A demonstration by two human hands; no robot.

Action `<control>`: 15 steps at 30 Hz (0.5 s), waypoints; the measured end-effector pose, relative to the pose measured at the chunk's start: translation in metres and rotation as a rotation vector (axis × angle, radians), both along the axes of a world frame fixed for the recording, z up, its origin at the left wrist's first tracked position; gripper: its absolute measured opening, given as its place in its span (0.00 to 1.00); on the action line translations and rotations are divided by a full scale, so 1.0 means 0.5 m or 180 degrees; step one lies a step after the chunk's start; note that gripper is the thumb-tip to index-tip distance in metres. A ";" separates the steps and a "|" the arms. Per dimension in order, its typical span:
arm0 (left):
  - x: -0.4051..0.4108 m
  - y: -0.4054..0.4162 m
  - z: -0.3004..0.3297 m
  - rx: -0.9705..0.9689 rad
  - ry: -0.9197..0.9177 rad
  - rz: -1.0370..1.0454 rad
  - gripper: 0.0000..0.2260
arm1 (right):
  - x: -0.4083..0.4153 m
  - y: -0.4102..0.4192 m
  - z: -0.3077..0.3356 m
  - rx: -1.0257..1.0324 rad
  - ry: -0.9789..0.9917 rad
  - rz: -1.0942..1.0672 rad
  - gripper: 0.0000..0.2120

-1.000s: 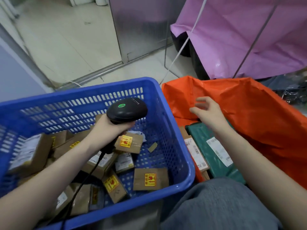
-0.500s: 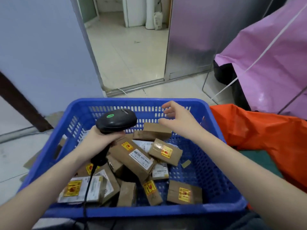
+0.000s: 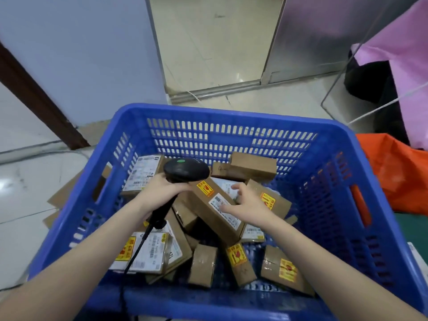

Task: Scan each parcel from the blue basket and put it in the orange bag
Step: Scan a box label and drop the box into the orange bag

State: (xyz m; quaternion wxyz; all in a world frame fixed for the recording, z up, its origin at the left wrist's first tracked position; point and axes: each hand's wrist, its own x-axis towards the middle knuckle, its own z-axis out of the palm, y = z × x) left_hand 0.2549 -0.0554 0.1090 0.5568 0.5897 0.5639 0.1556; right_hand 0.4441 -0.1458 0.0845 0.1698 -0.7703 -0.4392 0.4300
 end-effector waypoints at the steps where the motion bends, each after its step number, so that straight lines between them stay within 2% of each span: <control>1: 0.002 0.009 -0.015 0.0025 0.0003 -0.0019 0.12 | 0.004 0.002 -0.018 -0.0060 0.0013 -0.0084 0.34; 7: 0.028 0.029 -0.077 -0.0297 -0.0115 -0.0144 0.10 | 0.038 -0.007 -0.098 -0.0712 0.0112 -0.0658 0.40; 11: 0.043 0.028 -0.097 -0.0449 -0.0115 -0.0381 0.08 | 0.051 -0.011 -0.122 -0.1382 0.0595 -0.0818 0.43; 15: 0.040 0.035 -0.094 -0.0391 0.0060 -0.0432 0.09 | 0.048 -0.015 -0.120 -0.1512 0.0873 -0.0990 0.42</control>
